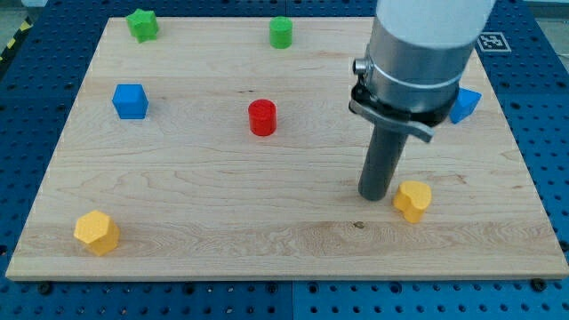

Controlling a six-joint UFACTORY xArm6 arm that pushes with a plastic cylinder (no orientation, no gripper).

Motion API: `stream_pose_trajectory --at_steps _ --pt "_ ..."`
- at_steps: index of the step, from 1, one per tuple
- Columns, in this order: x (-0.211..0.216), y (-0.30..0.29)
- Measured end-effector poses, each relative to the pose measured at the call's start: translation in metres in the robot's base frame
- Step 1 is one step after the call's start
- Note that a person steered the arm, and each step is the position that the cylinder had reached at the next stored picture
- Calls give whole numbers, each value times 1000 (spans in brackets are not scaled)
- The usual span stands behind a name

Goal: Push the yellow heart extreme bottom right

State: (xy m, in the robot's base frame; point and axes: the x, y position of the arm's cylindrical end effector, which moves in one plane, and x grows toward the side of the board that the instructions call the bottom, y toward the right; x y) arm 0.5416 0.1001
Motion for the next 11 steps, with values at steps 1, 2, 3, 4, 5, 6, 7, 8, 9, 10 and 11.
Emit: stream_pose_trajectory --at_steps 1,2,3,4,5,6,7,8,9,10,11 --pt "26 12" --pt "26 14" --pt "22 14" --pt "11 14" --pt "10 14" --pt "6 14" --pt "-3 14" --pt "-8 20" --pt "-12 29" --pt "-25 40" --pt "-33 51"
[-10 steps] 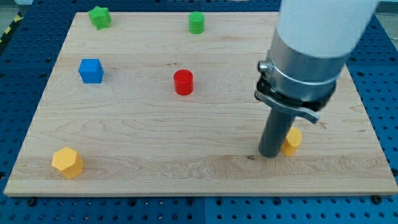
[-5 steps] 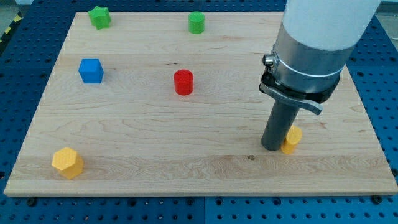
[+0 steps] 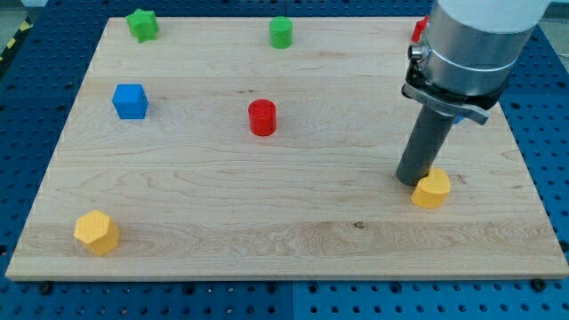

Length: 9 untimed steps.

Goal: Push the yellow heart extreme bottom right

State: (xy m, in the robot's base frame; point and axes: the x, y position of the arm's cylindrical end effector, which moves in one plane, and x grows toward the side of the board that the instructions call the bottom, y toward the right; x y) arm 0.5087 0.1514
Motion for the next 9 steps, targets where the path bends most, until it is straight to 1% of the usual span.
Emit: stream_pose_trajectory --at_steps 2,3,5,6,8,9 --pt "0 12" --pt "7 12" --pt "55 12" --pt "72 12" --pt "90 12" --pt "91 12"
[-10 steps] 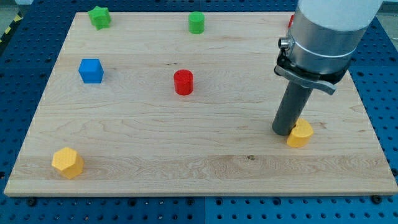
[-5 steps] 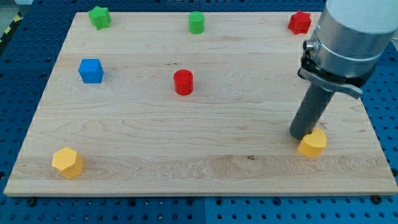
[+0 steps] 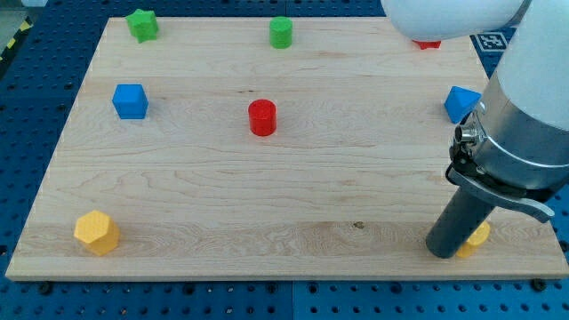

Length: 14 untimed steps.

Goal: Push the yellow heart extreme bottom right

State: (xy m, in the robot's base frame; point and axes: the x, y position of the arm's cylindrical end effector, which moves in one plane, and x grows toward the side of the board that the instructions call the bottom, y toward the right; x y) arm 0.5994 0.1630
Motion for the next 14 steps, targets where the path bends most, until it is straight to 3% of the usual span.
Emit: stream_pose_trajectory --at_steps 5,8,14 --pt "19 8" --pt "18 45" --pt "8 -3"
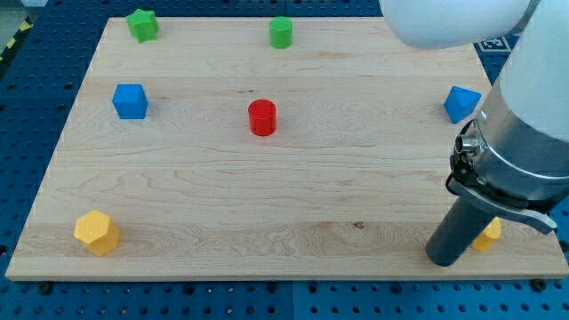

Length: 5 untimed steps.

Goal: Push the yellow heart extreme bottom right

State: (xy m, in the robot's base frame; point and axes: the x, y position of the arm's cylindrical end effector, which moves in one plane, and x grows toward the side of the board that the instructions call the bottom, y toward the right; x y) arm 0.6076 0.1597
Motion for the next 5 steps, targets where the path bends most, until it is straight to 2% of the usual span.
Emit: stream_pose_trajectory --at_steps 1,2,5 --pt "-1 -2" --pt "-25 -2" --pt "-31 15"
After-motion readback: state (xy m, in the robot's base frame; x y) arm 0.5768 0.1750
